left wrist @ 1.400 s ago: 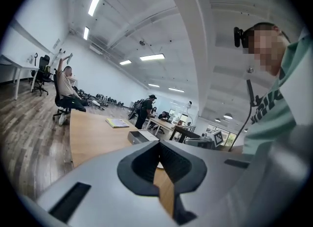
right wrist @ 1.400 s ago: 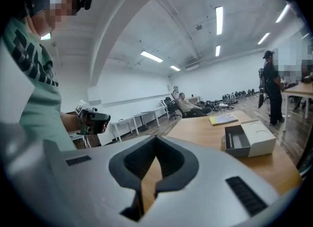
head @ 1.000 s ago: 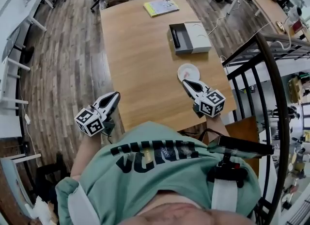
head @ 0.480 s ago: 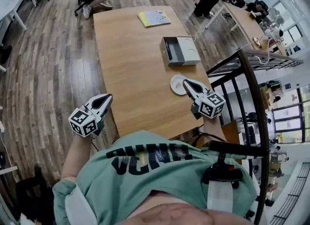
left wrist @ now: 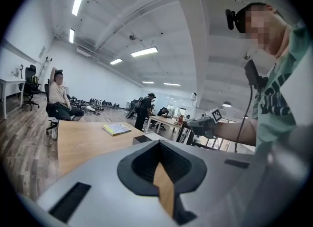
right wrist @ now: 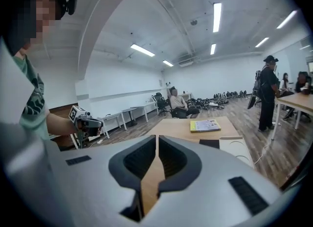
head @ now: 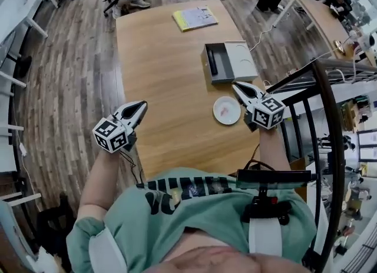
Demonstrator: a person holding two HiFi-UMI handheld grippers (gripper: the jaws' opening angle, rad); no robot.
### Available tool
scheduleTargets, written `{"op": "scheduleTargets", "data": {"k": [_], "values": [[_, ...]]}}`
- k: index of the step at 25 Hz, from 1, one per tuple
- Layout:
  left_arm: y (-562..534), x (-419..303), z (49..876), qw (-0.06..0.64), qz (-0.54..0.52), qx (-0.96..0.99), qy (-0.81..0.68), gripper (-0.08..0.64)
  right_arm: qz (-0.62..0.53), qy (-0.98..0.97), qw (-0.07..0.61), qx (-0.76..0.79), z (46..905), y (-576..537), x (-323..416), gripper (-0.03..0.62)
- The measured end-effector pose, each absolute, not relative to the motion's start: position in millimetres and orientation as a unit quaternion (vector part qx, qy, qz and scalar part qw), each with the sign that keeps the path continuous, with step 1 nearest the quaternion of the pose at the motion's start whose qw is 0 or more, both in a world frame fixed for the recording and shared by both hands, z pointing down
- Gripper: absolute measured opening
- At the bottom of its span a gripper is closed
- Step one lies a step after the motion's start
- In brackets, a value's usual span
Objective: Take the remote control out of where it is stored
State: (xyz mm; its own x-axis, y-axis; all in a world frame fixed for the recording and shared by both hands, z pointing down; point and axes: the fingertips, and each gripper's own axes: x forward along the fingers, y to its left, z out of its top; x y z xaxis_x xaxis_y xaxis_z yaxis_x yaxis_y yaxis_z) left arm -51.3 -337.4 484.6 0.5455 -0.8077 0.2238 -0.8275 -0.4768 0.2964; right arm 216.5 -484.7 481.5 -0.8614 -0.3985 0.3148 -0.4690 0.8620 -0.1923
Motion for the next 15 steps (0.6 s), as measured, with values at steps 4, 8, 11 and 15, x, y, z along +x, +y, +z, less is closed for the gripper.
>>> {"op": "scheduleTargets", "data": {"k": [4, 8, 11, 15], "values": [[-378.5, -45.2, 491.7, 0.182, 0.045, 0.863, -0.469, -0.005, 0.147, -0.951, 0.135, 0.236, 497.5, -521.0, 214.2, 0.006], [-421.0, -37.4, 500.2, 0.174, 0.043, 0.870, -0.460, -0.005, 0.155, -0.944, 0.157, 0.247, 502.0, -551.9, 220.3, 0.006], [-446.7, -29.2, 514.5, 0.176, 0.045, 0.874, -0.450, -0.005, 0.153, -0.938, 0.174, 0.260, 504.3, -575.9, 223.7, 0.010], [-469.4, -18.0, 531.5, 0.175, 0.064, 0.883, -0.431, -0.006, 0.163, -0.929, 0.198, 0.266, 514.0, -606.0, 217.6, 0.077]]}}
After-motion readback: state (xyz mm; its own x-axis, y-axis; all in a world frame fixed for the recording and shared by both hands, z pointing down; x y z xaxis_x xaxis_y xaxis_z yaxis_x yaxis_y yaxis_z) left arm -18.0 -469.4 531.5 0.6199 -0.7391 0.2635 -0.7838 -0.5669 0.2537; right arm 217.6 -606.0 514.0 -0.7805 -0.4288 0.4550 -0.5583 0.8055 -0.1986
